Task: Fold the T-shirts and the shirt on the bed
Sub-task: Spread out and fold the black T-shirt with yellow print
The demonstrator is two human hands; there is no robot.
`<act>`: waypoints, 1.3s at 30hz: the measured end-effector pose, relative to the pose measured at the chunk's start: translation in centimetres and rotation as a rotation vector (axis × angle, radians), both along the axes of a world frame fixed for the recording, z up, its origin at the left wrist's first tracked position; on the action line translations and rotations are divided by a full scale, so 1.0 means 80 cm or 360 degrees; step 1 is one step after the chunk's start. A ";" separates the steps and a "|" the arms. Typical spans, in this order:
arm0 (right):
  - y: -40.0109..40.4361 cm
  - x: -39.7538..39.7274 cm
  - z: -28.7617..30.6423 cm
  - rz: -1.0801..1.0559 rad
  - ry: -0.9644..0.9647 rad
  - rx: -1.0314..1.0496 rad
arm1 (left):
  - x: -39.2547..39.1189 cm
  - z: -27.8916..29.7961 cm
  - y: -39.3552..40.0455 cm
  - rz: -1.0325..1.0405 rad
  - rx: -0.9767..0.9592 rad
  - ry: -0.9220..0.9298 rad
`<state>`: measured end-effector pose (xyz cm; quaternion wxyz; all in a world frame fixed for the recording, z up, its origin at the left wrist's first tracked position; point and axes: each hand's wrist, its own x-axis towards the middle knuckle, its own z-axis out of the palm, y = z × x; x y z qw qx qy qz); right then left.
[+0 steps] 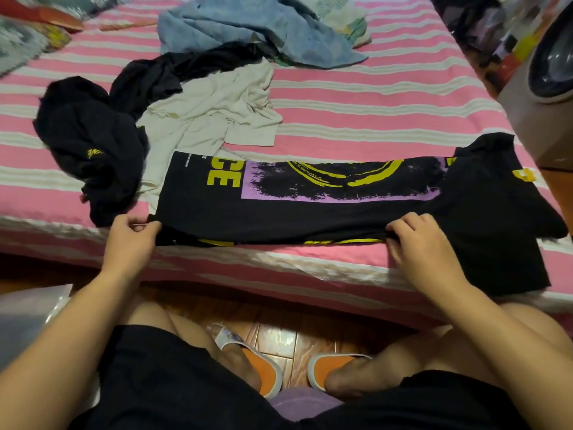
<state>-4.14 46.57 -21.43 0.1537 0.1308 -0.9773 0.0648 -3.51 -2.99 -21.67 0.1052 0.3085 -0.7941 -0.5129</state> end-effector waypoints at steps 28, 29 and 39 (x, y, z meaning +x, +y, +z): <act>0.018 0.017 -0.002 0.0103 0.0130 0.0254 | 0.000 -0.007 -0.014 -0.0147 0.0310 -0.0233; 0.014 0.017 -0.001 0.0091 0.0164 0.0228 | -0.002 -0.009 -0.015 -0.0175 0.0173 -0.0250; -0.042 -0.149 0.029 -0.0086 -0.0311 0.0018 | -0.062 0.018 -0.006 -0.0142 -0.0303 -0.0248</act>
